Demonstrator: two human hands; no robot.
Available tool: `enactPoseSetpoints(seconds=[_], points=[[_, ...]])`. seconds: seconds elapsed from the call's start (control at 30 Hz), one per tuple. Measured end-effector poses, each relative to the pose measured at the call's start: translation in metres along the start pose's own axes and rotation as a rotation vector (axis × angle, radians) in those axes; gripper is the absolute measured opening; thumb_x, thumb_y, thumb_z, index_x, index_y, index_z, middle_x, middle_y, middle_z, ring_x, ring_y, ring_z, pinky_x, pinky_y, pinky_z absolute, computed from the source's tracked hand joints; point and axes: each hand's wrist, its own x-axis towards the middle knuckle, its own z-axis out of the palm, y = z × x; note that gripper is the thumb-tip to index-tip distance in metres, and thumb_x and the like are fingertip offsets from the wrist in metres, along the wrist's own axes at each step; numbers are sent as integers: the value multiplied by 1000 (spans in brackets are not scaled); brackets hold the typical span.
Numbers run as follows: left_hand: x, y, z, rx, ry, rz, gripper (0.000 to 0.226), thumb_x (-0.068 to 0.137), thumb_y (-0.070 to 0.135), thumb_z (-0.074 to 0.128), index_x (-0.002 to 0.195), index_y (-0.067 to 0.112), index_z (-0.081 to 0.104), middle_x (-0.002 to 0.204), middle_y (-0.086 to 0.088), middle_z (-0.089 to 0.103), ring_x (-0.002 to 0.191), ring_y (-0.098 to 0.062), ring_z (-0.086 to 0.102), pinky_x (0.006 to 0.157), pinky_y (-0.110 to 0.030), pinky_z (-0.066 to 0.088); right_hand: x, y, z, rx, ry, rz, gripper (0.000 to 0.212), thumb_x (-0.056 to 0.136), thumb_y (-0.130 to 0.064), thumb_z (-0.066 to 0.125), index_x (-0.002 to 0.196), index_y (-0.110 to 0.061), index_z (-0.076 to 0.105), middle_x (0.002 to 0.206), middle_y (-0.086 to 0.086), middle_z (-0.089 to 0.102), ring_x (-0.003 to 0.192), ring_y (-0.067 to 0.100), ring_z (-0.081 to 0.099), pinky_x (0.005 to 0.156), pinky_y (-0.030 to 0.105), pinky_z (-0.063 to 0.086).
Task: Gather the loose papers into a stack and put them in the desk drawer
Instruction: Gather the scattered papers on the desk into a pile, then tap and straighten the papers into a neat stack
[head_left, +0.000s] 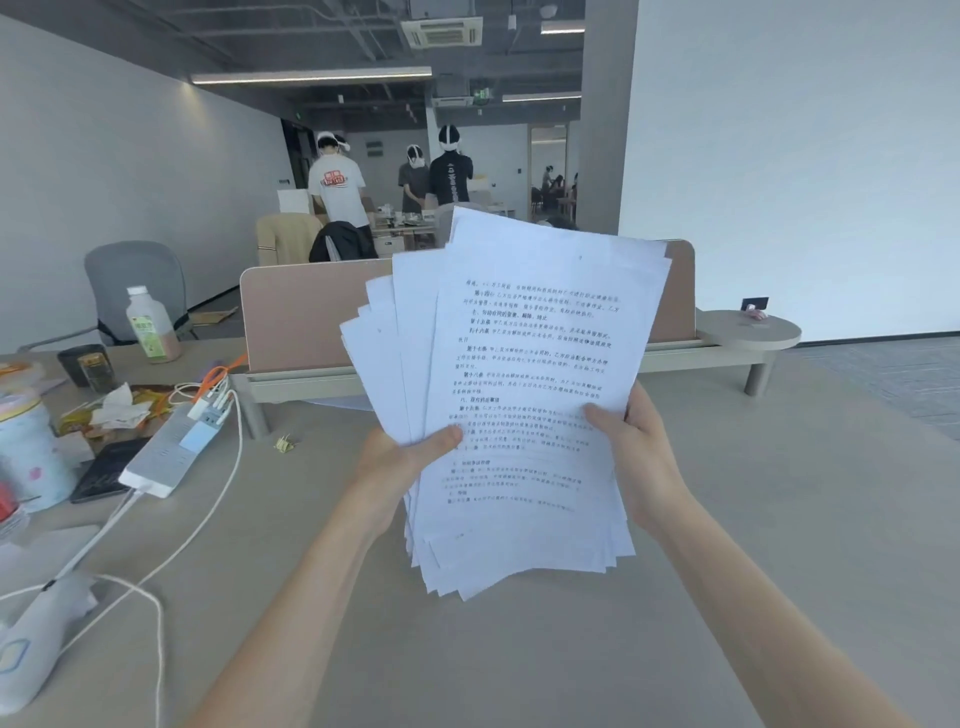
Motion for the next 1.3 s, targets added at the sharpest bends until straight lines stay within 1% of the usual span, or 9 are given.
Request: enactPoseSetpoints(seconds=[0.1, 0.37, 0.47, 0.67, 0.73, 0.83, 1.0, 1.1, 1.3], points=[[-1, -2, 3, -8, 2, 4, 38, 78, 8, 80, 112, 23, 72, 112, 6, 77, 106, -12, 72, 89, -32, 54, 0, 1, 0, 13, -2, 12, 32, 99, -11, 57, 131, -17, 57, 126, 0, 72, 119, 24, 68, 105, 53, 50], [0, -1, 9, -16, 9, 5, 40, 77, 8, 81, 115, 17, 72, 114, 1, 77, 107, -18, 72, 97, -45, 54, -2, 0, -1, -7, 2, -35, 29, 102, -8, 52, 130, -16, 55, 125, 0, 72, 117, 22, 68, 102, 50, 52], [2, 8, 10, 10, 36, 44, 34, 77, 7, 82, 107, 22, 75, 108, 5, 79, 103, -14, 73, 96, -42, 54, -3, -6, -2, 14, -4, -66, 33, 102, -6, 51, 133, -16, 54, 127, 0, 71, 118, 20, 68, 99, 43, 54], [2, 29, 10, 26, 23, 121, 29, 76, 6, 82, 95, 28, 77, 104, 6, 79, 102, -15, 74, 95, -43, 55, -3, -19, -2, 54, -25, -68, 35, 101, -3, 52, 134, -13, 52, 126, 3, 71, 102, 10, 73, 75, 22, 58], [0, 30, 9, 16, -10, 139, 32, 75, 5, 83, 98, 26, 76, 108, 3, 79, 104, -17, 73, 96, -45, 54, -3, -23, -3, 62, -34, -69, 38, 98, 1, 56, 134, -11, 51, 126, 5, 71, 102, 13, 74, 75, 25, 60], [-3, 25, 9, 12, -30, 127, 38, 71, 6, 85, 104, 23, 76, 112, 0, 78, 108, -19, 72, 98, -47, 53, -4, -24, -3, 69, -53, -78, 45, 93, 5, 60, 134, -11, 51, 128, 9, 70, 108, 23, 72, 85, 39, 61], [-7, 13, 12, 17, -36, 95, 41, 67, 12, 85, 105, 21, 75, 108, 0, 79, 103, -18, 74, 97, -47, 54, -5, -20, -2, 52, -94, -112, 52, 92, 5, 63, 138, -16, 48, 132, 8, 68, 118, 27, 68, 89, 42, 58], [-7, 12, 13, 12, -47, 84, 35, 73, 7, 84, 105, 21, 75, 109, 0, 78, 104, -19, 73, 97, -48, 54, -6, -22, -4, 32, -112, -131, 54, 93, 5, 63, 139, -18, 47, 133, 6, 68, 119, 25, 67, 93, 41, 58], [-8, 13, 15, -4, -55, 100, 34, 69, 17, 81, 102, 22, 76, 106, 2, 79, 102, -19, 74, 92, -43, 56, -7, -33, -6, -38, -155, -200, 55, 92, -1, 67, 138, -25, 49, 136, 4, 65, 124, 26, 64, 102, 51, 52]])
